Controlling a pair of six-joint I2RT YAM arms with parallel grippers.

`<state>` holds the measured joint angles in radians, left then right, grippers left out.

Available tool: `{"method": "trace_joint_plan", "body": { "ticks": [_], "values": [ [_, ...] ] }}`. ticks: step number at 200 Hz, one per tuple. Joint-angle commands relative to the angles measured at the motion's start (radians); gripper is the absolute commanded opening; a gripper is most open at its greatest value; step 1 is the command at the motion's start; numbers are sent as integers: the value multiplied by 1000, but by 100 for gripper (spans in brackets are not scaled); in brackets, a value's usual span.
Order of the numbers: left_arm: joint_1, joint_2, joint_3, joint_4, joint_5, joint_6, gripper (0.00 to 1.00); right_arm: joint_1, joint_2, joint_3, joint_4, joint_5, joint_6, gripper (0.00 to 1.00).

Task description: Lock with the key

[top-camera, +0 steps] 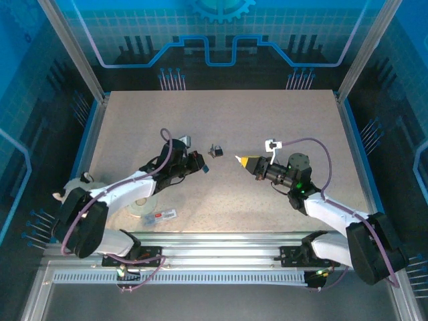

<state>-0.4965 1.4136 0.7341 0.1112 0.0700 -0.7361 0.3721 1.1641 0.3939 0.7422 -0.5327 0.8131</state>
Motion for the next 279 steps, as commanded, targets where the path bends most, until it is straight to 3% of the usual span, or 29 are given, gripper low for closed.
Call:
{"method": "trace_joint_plan", "body": {
  "ticks": [1,112,230,279],
  "values": [
    [15,69,51,-104,40,65,0,7,-11,11,-16,10,-30,0],
    [32,260,125,-140,11,136,0,27,-29,21,-56,19,-61,0],
    [34,342,179,-178,-13,188,0,42,-3,36,-61,9,-70,0],
    [33,351,185,-189,-22,201,9,48,5,39,-63,7,-72,0]
  ]
}}
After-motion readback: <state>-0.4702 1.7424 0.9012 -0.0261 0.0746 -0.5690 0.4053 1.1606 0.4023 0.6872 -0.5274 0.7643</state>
